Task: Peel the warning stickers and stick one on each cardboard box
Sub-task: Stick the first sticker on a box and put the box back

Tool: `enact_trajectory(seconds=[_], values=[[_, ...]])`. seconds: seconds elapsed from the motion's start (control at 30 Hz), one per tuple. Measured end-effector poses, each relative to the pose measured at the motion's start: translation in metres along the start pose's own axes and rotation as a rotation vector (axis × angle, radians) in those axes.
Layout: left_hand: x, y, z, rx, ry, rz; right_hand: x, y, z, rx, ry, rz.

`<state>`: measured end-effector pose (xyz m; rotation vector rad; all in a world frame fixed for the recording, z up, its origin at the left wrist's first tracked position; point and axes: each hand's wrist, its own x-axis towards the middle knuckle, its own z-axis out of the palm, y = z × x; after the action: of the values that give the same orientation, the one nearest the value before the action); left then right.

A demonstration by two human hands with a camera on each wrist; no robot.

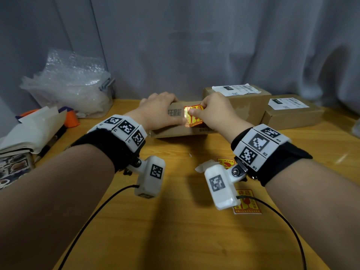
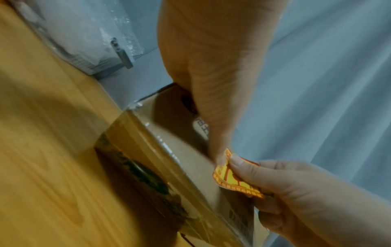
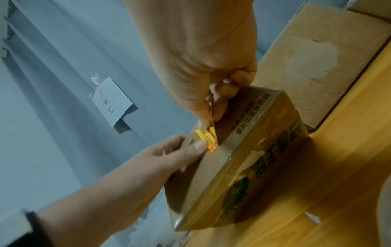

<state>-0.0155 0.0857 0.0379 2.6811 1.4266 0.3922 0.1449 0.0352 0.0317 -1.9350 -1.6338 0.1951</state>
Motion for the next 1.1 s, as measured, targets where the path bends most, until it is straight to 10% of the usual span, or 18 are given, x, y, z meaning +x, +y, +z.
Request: enact_trajectory(seconds=[0.67, 1.1], values=[[0.000, 0.001, 0.010, -0.069, 0.184, -0.061, -0.010, 0.004, -0.009, -0.149, 0.095, 0.076], [-0.001, 0.007, 0.015, -0.025, 0.209, -0.089, -0.010, 0.026, -0.006, 0.151, 0.038, -0.068]])
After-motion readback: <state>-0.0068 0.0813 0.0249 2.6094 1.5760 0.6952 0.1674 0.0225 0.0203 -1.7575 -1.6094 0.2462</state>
